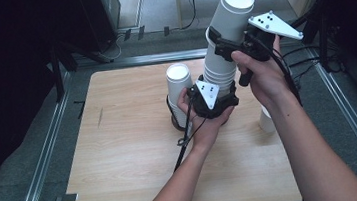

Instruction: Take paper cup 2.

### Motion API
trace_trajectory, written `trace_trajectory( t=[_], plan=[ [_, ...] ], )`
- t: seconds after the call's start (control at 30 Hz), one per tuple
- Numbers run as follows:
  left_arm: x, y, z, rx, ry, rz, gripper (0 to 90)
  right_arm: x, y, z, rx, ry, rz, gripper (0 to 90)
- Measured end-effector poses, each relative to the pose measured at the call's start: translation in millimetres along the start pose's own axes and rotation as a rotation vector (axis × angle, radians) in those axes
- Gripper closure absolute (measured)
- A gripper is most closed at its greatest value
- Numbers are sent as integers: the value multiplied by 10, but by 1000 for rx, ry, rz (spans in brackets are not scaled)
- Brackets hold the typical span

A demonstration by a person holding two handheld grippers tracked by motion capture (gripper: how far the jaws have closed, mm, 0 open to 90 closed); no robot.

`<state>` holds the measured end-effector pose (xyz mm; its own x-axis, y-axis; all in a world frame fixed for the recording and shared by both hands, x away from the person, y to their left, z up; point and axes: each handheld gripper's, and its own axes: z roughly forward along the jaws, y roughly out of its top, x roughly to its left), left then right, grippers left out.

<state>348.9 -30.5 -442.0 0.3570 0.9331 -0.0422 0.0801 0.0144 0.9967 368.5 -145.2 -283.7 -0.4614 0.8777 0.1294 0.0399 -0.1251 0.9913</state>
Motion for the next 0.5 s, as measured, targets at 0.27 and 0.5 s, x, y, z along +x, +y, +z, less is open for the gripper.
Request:
trace_trajectory(
  t=[0.27, 0.5],
  plan=[
    [1, -2, -1, 0, -2, 0, 59, 11, 82, -58, -62, -10, 35, 124],
    [1, -2, -3, 1, -2, 0, 59, -16, 158, -133, -94, -26, 43, 124]
  ],
)
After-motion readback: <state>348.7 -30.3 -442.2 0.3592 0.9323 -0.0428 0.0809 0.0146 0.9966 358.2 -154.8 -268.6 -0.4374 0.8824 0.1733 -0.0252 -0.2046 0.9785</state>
